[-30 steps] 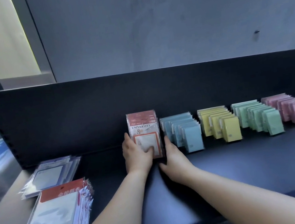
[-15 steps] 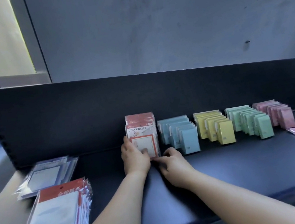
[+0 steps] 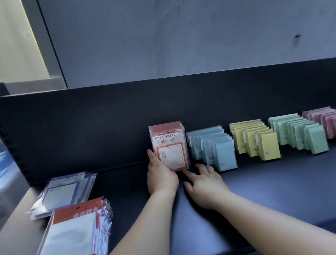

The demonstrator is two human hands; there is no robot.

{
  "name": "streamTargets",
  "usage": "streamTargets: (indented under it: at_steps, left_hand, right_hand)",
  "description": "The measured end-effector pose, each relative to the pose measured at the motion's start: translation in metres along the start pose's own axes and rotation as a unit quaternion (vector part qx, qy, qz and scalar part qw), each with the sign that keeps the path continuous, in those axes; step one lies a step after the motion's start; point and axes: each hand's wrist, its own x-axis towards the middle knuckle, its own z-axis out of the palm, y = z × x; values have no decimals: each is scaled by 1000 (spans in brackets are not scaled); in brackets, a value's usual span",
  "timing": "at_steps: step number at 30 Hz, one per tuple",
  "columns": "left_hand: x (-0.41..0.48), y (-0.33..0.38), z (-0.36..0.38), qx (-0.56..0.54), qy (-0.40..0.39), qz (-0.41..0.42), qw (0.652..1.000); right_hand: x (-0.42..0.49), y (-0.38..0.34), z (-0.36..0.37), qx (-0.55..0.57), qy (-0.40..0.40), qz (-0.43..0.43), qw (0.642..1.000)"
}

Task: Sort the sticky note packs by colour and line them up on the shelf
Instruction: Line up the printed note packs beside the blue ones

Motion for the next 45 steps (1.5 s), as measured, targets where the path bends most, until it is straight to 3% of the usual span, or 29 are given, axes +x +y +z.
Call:
streamTargets:
  at_steps: [4, 11, 17, 22, 26, 31, 39, 45]
  left_hand:
    - [-3, 2, -2, 17, -5, 1, 1000]
    - [-7, -1, -9, 29, -50, 13, 998]
    - [-23, 2, -16, 121, -107, 40, 986]
    - [-46, 21, -15, 261, -106, 116, 952]
    - [-66, 48, 6, 281, -127, 200, 930]
    - [-89, 94, 61, 280, -148, 318, 894]
    - [-119, 168, 169, 254, -225, 363, 868]
    - [-124, 196, 234, 204, -288, 367, 861]
  right_hand:
    - [2, 2, 2, 11, -9, -5, 1000]
    - [-1, 5, 2, 99, 49, -25, 994]
    - [-5, 9, 0, 82, 32, -36, 995]
    - [-16, 29, -19, 49, 53, -83, 994]
    - [-26, 75, -42, 62, 109, -92, 988]
    - [-40, 157, -68, 133, 152, -29, 979]
    - [-55, 323, -104, 114, 199, 114, 967]
    - [-49, 428, -127, 4, 112, 287, 951]
